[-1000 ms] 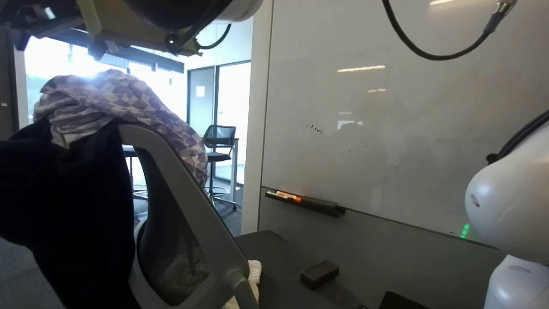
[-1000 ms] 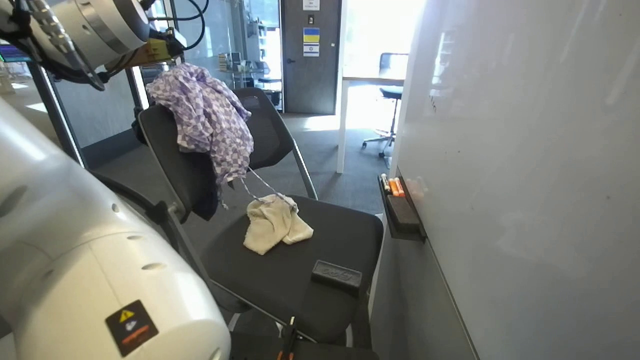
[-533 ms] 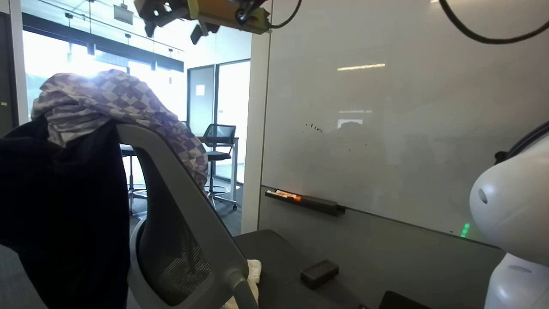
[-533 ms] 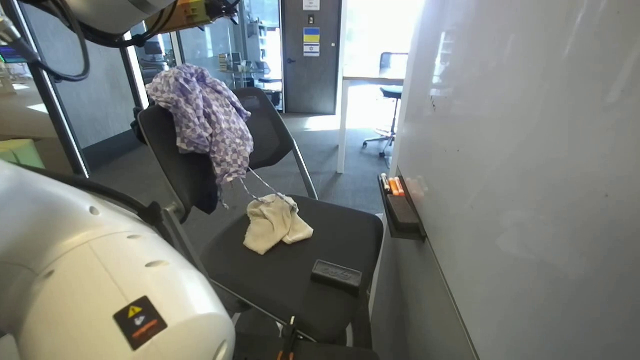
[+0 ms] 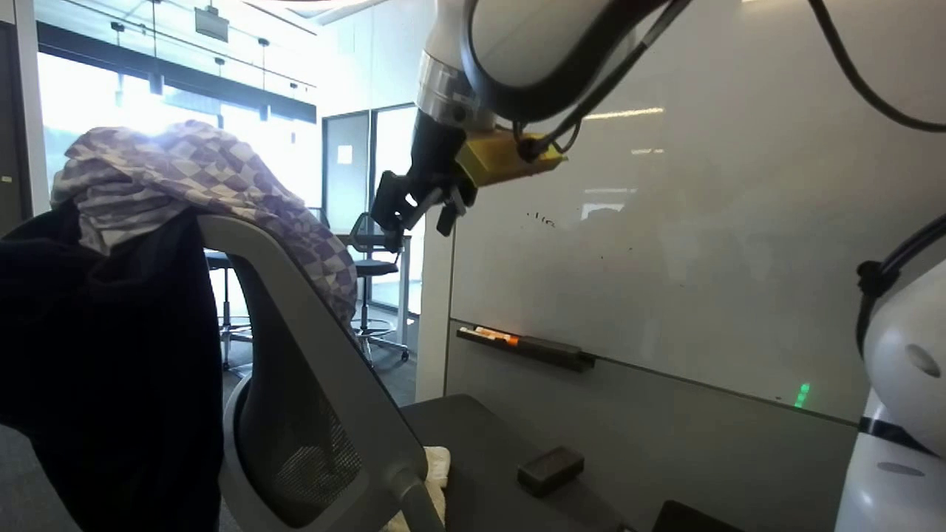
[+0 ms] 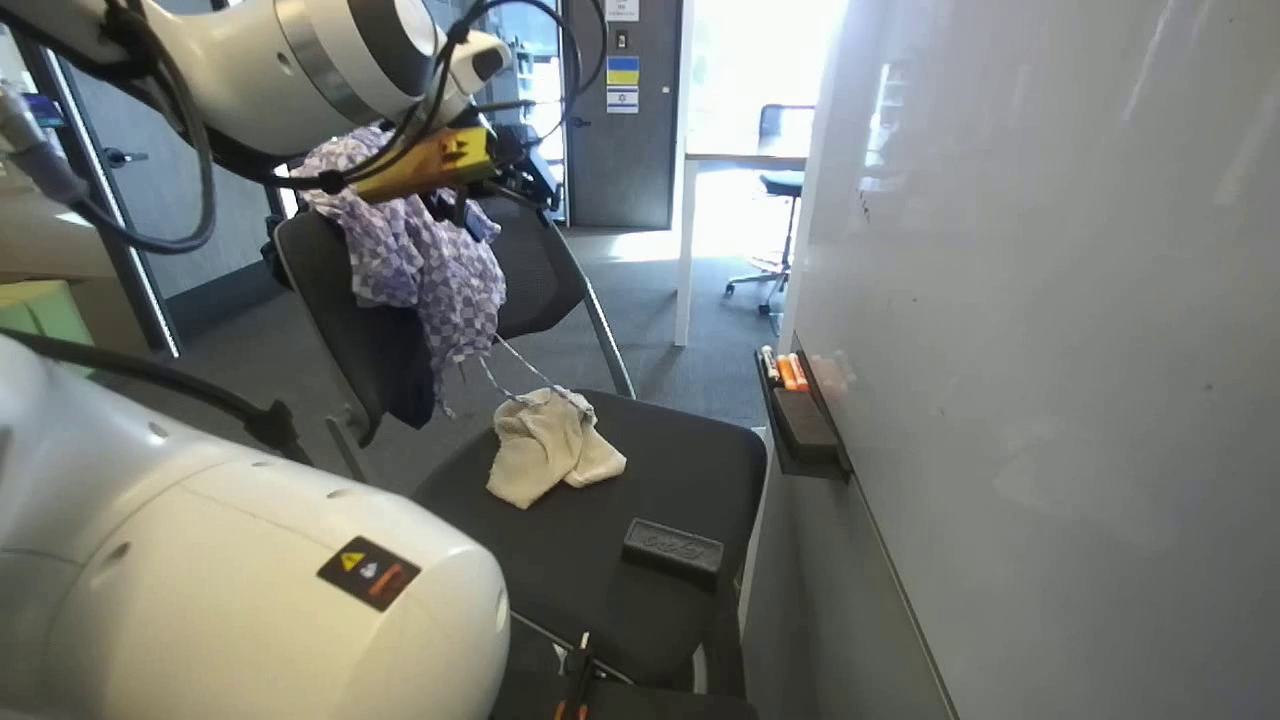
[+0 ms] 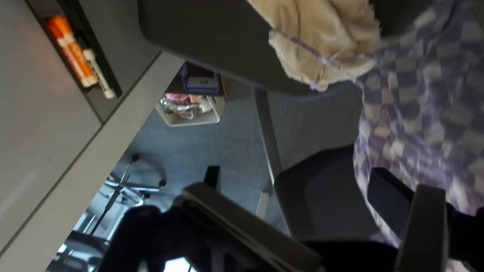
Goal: Pick up all the clothing items from the gray chair and put them on the backrest of the gray chair
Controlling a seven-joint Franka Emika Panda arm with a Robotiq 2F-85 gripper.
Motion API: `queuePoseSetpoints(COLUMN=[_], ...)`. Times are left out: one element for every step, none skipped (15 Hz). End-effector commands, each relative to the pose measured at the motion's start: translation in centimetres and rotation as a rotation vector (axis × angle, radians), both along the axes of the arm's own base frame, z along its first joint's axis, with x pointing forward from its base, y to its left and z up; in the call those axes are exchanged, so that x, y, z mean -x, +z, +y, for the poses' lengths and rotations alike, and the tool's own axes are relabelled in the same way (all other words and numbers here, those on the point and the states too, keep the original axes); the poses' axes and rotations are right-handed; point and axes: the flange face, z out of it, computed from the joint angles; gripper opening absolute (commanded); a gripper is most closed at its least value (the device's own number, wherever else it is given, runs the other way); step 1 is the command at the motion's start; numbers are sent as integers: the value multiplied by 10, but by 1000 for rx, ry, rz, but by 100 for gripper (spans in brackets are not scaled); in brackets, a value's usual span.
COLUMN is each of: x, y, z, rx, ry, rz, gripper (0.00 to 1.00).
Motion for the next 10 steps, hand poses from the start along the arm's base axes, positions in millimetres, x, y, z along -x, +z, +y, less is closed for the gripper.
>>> queuePoseSetpoints(x=[1,1,0,-9,-8,-3,-12,-22,-26,-12], y=[-85,-107,-132,-152,-176,-196,-218,-234,-249,-264], z=[-32,-39,-48,-59,-71,-70,-77,-78,-80,-73], rx=[-33,-44,-58,-53,-44,-60,-49,-46,-45,-49], ry=[130,164,191,219,246,284,303,334,354,370], rz=[150,189,218,235,248,303,319,340,358,330], gripper=[100,100,100,100,100,100,100,100,100,100])
